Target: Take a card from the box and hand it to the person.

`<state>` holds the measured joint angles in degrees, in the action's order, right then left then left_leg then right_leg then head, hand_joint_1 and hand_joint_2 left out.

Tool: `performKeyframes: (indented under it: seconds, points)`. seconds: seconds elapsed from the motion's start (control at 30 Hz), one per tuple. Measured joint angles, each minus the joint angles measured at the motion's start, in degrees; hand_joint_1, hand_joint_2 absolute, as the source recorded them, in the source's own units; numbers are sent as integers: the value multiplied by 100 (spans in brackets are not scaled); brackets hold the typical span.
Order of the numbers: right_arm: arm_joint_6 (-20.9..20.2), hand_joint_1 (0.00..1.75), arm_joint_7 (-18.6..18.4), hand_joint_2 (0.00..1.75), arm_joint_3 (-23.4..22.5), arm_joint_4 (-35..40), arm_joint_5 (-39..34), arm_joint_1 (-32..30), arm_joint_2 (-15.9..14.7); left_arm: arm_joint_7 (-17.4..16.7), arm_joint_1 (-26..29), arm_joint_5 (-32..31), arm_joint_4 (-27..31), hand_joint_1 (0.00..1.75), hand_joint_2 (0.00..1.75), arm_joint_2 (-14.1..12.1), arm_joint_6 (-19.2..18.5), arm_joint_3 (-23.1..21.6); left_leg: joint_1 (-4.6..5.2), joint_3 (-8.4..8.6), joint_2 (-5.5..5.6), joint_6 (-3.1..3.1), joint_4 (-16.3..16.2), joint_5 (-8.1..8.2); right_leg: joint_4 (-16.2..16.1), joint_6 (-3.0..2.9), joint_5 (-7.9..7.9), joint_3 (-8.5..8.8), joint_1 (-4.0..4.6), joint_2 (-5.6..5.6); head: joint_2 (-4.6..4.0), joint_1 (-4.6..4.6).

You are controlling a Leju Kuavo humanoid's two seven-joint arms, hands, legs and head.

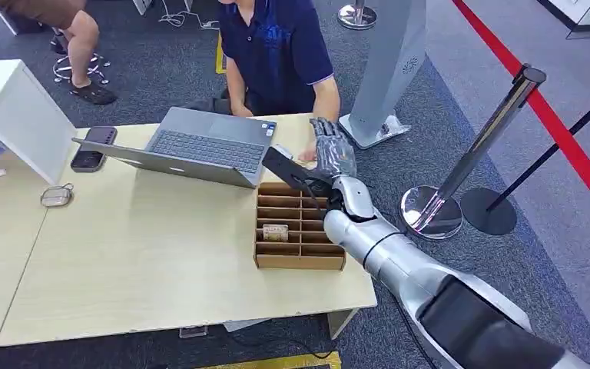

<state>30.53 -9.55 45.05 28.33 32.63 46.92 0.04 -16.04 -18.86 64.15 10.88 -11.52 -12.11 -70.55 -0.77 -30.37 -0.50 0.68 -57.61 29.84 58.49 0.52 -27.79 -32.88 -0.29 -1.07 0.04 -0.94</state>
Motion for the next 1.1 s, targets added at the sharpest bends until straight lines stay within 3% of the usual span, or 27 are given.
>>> performKeyframes:
  seconds: [0.4, 0.77, 0.93, 1.1]
  points:
    - [149, 0, 155, 175, -2, -26, -87, 0, 33, 35, 1, 13, 0, 0, 0, 2, 2, -9, 0, 0, 0, 0, 0, 0, 0, 0, 0, 0, 0, 0, 0, 0]
    - [798, 0, 682, 175, -74, 217, -387, -23, 28, 129, 24, 120, 0, 0, 0, -4, 26, -9, 0, 0, -1, 0, 0, 0, 0, 0, 0, 1, 0, 0, 0, -2]
    - [864, 0, 241, 175, -146, 885, -173, -40, -131, 192, 91, 181, 0, 0, 0, -24, 44, -9, 0, 1, 0, 0, 0, 0, 0, 0, 0, 0, 0, 1, 0, -2]
    - [601, 0, -158, 175, -278, 1762, -74, -168, -416, 284, 171, 251, 0, 0, 0, -61, 61, -9, 1, 4, -1, 0, -1, 0, -1, 0, 0, 1, 0, 1, 0, 0]
